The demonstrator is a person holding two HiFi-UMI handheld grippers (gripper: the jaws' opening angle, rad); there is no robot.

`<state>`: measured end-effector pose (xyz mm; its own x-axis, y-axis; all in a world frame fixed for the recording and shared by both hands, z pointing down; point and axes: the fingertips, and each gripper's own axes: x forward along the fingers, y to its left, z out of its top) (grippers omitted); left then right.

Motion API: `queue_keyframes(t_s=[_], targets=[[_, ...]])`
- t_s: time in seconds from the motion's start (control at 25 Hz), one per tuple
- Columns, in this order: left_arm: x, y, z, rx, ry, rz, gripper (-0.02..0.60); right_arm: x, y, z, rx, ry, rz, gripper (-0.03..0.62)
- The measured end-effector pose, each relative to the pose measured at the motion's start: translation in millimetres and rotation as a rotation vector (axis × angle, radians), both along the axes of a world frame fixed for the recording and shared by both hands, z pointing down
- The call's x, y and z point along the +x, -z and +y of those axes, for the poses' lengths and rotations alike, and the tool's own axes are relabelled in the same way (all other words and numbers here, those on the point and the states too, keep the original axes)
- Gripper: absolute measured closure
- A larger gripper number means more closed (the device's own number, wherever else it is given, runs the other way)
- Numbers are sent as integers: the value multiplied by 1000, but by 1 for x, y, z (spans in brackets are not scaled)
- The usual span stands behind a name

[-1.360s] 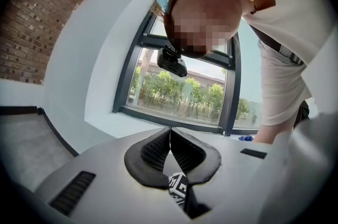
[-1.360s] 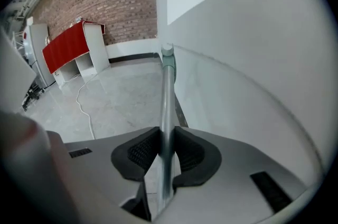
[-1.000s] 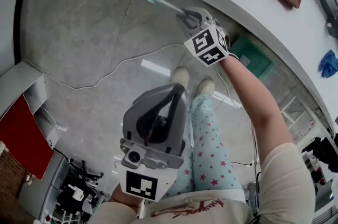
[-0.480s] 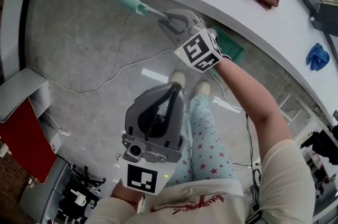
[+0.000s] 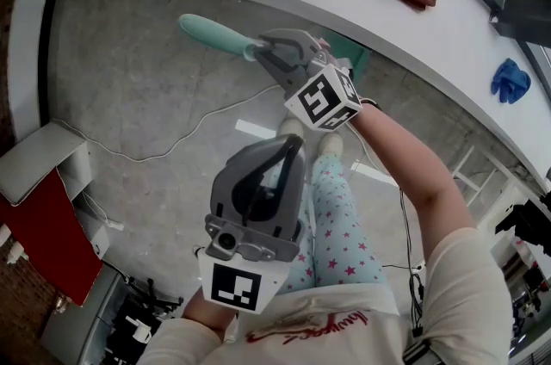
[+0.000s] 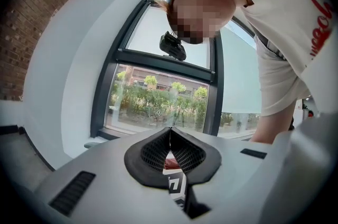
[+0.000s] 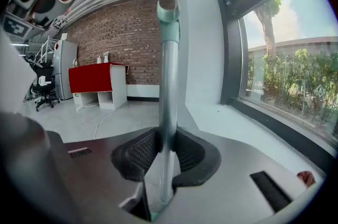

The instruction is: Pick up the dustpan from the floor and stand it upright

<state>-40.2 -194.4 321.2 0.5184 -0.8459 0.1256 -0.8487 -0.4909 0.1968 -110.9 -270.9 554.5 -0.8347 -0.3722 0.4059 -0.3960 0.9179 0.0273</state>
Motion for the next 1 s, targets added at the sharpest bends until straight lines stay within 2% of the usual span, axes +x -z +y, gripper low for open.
queue_keyframes(t_s=[0.32,0.6,1.0], targets=[[17,11,6,14,-43,8,561,22,17,-5,0,-92,-37,499],[24,17,16,19,-51,8,561,16,12,-6,-4,-120,-10,497],[12,4,38,-37,-17,20,561,10,6,0,32,-139,45,487]])
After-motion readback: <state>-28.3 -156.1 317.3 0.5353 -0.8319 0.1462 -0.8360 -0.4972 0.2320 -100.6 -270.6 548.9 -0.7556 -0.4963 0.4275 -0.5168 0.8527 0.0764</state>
